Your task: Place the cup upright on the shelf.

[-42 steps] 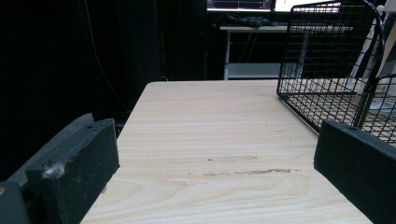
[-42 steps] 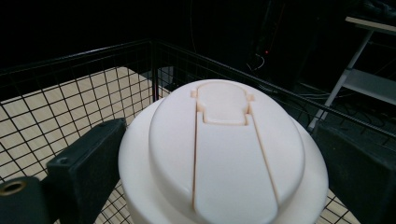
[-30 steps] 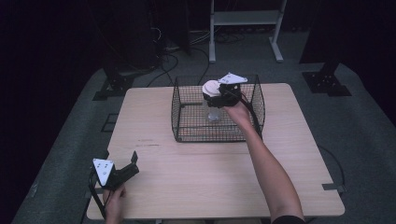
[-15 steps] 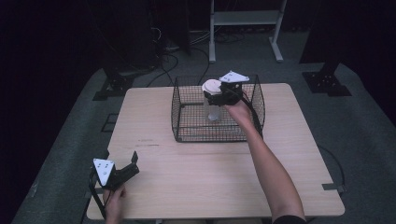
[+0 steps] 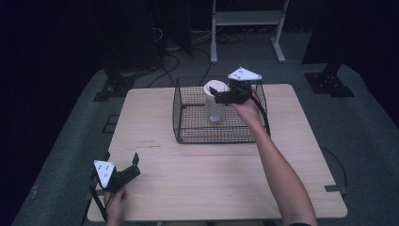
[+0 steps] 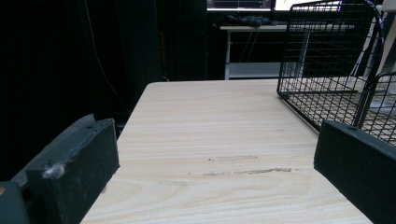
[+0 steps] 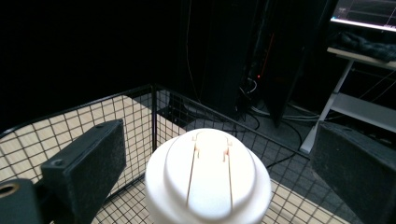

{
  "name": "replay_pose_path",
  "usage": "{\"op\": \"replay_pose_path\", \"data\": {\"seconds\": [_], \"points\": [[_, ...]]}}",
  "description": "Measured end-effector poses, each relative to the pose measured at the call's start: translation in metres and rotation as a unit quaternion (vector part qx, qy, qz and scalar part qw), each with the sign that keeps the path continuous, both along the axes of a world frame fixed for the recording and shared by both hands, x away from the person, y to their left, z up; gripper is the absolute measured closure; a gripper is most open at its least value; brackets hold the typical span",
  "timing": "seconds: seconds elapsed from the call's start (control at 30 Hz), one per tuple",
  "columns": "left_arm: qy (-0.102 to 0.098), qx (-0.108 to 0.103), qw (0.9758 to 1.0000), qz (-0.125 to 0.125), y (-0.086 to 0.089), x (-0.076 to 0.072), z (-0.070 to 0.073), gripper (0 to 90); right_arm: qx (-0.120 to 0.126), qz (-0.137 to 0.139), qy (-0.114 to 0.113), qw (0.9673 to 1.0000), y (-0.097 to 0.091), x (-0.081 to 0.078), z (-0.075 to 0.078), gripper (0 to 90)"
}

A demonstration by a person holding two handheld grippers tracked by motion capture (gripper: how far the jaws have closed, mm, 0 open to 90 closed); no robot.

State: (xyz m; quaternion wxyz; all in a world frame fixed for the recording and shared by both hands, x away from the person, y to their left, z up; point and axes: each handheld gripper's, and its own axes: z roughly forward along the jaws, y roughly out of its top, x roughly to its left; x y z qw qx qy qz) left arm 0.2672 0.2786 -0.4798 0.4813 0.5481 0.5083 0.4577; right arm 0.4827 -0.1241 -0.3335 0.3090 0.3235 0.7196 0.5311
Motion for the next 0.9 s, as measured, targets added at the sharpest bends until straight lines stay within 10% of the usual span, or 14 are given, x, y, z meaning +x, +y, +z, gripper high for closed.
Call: {"op": "replay_pose_path", "data": {"seconds": [0.9], "points": [[-0.002,0.002,1.0,-0.001,-0.001,0.0,0.0,0.0,0.007,0.003,-0.012,0.9999,-0.042,-0.047,0.017,2.7]]}}
